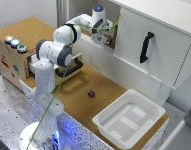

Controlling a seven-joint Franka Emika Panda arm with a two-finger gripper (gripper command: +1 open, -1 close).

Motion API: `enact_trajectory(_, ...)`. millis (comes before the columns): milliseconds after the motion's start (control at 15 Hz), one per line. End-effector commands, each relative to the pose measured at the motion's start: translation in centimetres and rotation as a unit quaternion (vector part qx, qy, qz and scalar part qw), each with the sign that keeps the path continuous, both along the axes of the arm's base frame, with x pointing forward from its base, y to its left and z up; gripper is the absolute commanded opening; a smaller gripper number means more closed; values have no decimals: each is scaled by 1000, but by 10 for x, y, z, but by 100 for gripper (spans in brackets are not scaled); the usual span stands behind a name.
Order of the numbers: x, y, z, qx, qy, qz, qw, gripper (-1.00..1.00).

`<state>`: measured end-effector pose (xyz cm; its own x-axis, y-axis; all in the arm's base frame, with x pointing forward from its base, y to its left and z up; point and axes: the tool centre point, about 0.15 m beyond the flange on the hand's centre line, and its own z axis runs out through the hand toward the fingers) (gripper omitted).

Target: Lift the yellow block

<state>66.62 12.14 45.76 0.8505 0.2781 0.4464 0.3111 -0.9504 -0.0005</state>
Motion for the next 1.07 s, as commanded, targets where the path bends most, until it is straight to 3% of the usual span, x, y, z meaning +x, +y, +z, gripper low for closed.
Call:
enact_trajectory(0,-10,-12,6,22,28,5,999,-100)
enact_trajectory(200,-24,-21,4,15,20,-11,1000,-100)
enact_trajectory(667,-75,-30,34,29,-5,-36,999,-100)
enact_trajectory(1000,-122,-42,23,52,17,-79,995,-100)
